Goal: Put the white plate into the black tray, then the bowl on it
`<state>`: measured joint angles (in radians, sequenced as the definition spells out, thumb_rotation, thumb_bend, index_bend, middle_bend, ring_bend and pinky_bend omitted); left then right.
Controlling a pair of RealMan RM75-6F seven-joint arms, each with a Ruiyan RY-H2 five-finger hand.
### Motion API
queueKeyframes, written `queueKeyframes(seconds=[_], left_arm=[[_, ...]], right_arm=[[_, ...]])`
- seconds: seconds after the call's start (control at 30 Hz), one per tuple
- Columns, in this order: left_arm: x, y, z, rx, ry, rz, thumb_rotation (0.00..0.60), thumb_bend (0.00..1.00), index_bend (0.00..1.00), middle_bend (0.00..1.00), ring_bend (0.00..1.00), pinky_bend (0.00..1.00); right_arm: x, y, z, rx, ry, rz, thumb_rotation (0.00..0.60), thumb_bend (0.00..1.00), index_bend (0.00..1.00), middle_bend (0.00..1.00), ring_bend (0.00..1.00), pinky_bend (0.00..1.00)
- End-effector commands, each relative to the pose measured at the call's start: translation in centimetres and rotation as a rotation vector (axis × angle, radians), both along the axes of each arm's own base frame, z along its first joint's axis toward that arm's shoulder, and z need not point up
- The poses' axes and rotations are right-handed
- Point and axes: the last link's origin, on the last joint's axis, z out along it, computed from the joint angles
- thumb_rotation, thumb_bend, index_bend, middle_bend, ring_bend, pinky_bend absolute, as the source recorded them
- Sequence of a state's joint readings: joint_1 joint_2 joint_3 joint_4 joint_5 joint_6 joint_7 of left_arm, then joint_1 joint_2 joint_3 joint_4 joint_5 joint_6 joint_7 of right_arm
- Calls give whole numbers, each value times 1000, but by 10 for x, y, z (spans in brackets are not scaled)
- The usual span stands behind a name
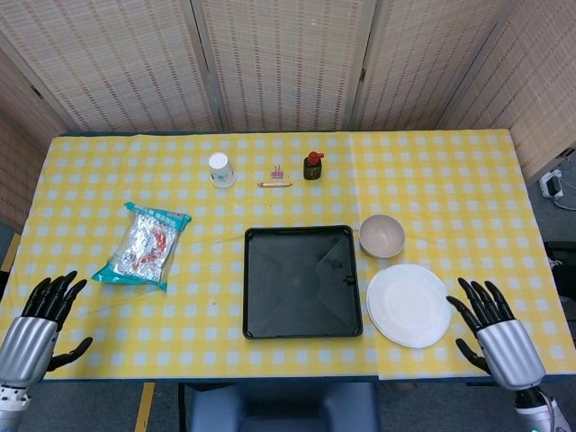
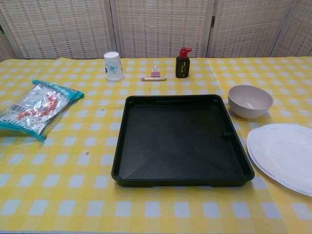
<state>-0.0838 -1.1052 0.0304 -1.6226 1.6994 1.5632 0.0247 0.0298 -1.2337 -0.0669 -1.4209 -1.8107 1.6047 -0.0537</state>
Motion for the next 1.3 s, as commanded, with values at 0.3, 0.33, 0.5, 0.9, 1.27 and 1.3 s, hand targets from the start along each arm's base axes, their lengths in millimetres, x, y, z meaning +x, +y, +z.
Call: queueKeyframes(seconds=[0.3,0.33,0.5,0.9,1.27,1.3], left_arm=[[2,-2,-2,-14,-4,-9,600,250,0,48,17,1],[2,-2,-3,-15,-5,-9,600,249,0,48,17,1],[2,-2,-2,-18,-8,-11,600,249,0,48,17,1],[2,-2,1,-19,-25,-12,600,250,0,48,18,1],[2,-5,10,0,-45,-9,600,249,0,48,18,1],[2,-5,10,0,-45,-10,600,249,1,48,18,1]], right_arm=[[-39,17,-32,100,-57,-44,600,309,437,0,0,0],[-42,17,-35,110,-57,-50,600,309,438,0,0,0],[-55,20,-53,116,-56,-82,600,309,438,0,0,0],[-57,14,-89,119,-115,-114,600,309,438,0,0,0],[-46,-4,-113,156,-129,-96,600,309,439,0,0,0],[-46,-5,-114,161,-125,-95,600,309,440,0,0,0]])
